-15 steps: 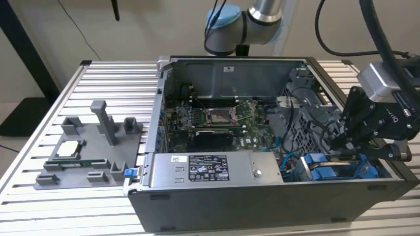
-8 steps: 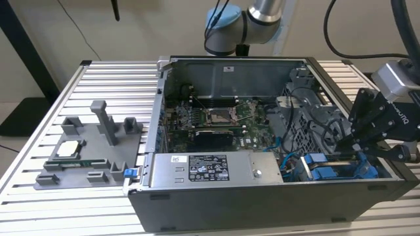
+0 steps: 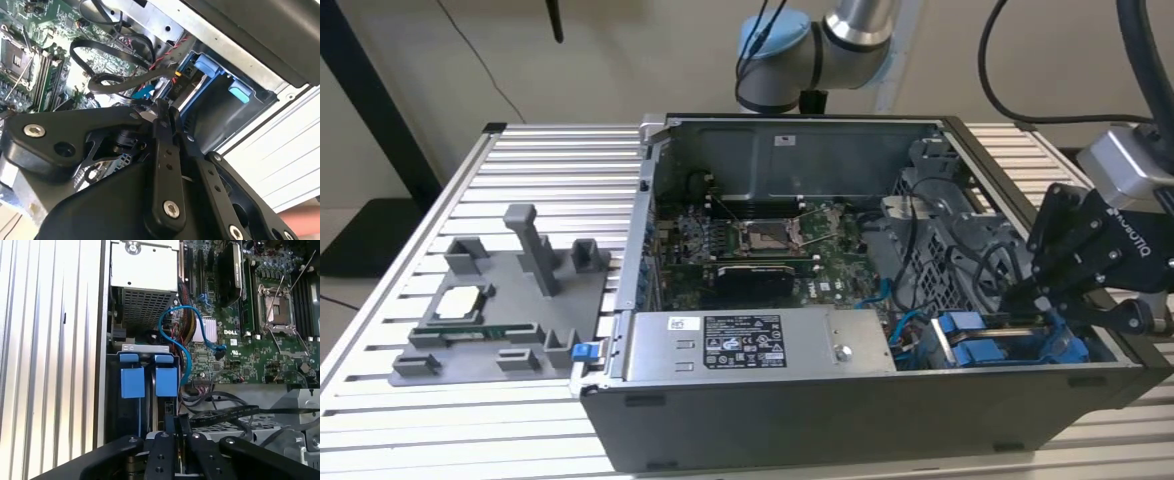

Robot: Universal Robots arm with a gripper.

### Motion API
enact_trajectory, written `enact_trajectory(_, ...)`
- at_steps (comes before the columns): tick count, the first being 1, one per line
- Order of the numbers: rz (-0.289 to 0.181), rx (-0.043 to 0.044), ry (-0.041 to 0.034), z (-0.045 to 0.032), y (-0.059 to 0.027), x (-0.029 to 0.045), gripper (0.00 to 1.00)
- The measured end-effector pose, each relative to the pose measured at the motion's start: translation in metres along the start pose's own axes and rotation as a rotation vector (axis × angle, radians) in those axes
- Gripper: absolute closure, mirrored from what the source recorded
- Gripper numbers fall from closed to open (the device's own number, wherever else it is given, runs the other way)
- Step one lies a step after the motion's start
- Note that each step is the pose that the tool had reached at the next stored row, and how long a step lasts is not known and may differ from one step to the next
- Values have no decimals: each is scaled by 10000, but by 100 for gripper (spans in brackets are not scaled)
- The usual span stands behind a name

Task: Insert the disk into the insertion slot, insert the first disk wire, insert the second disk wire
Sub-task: 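Insert the second disk wire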

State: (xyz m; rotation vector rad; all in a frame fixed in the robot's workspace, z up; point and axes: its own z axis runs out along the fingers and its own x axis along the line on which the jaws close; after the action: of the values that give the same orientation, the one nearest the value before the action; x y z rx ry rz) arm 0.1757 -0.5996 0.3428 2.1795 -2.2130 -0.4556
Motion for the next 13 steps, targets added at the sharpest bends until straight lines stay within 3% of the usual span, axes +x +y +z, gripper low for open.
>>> enact_trajectory(13,44,8,19,32,-31,9,100)
